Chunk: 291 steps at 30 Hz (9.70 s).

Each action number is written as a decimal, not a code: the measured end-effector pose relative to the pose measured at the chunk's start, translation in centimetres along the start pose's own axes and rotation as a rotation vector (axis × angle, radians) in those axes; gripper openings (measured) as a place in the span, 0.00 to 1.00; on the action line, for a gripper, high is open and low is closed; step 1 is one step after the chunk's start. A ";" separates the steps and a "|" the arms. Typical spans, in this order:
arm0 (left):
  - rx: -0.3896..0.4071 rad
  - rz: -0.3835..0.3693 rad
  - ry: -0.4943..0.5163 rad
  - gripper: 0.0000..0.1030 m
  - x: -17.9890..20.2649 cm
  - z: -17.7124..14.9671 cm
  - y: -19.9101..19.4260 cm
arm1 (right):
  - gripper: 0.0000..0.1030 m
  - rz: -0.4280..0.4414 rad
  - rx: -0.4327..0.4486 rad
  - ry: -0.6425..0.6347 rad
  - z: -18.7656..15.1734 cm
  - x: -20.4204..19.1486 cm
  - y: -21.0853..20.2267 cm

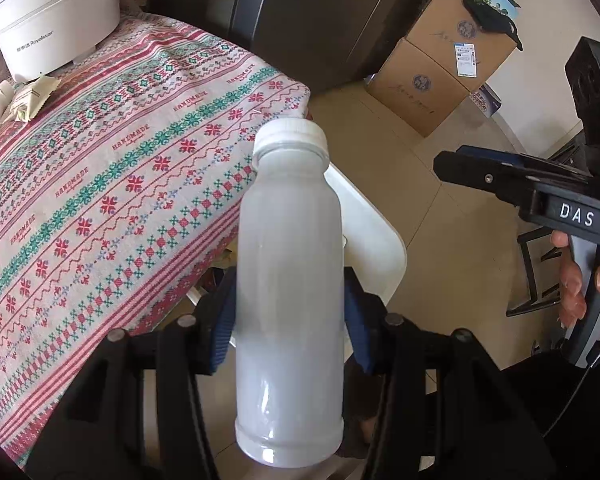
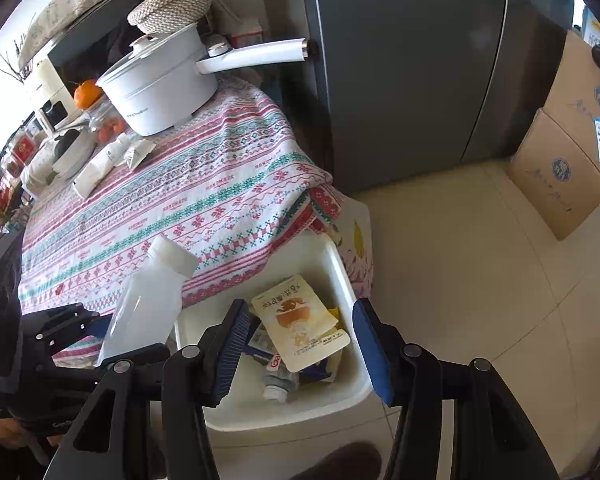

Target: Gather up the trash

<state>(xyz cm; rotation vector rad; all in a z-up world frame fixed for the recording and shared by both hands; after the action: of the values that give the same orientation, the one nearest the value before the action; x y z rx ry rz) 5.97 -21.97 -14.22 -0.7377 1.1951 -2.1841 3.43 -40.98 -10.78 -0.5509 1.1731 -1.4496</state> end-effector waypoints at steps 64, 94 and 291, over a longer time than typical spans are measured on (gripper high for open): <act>-0.118 0.533 0.117 0.84 -37.4 4.0 -1.8 | 0.78 0.065 -0.120 -0.296 8.0 -19.4 15.2; 0.101 0.338 -0.255 0.58 -35.1 -6.0 -8.0 | 0.78 0.180 -0.002 -0.311 12.5 -31.1 22.6; 0.362 0.595 -0.184 0.99 -0.4 -9.8 -16.5 | 1.00 -0.015 0.304 -0.144 -8.6 -9.4 -7.2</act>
<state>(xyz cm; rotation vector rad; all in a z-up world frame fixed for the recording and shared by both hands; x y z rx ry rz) -3.63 -8.49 -4.54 -0.3565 0.7653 -1.7172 -4.82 -30.18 -5.28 -0.4448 0.8182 -1.5396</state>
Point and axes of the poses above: each gripper's, at about its wrist camera, not at the fingertips, and y roughly the way its jaws point, x to its right, z to its top, the point moved 3 cm from there along y, roughly the way its jaws point, and after that the axes turned 11 degrees about y, right-handed, at the moved point
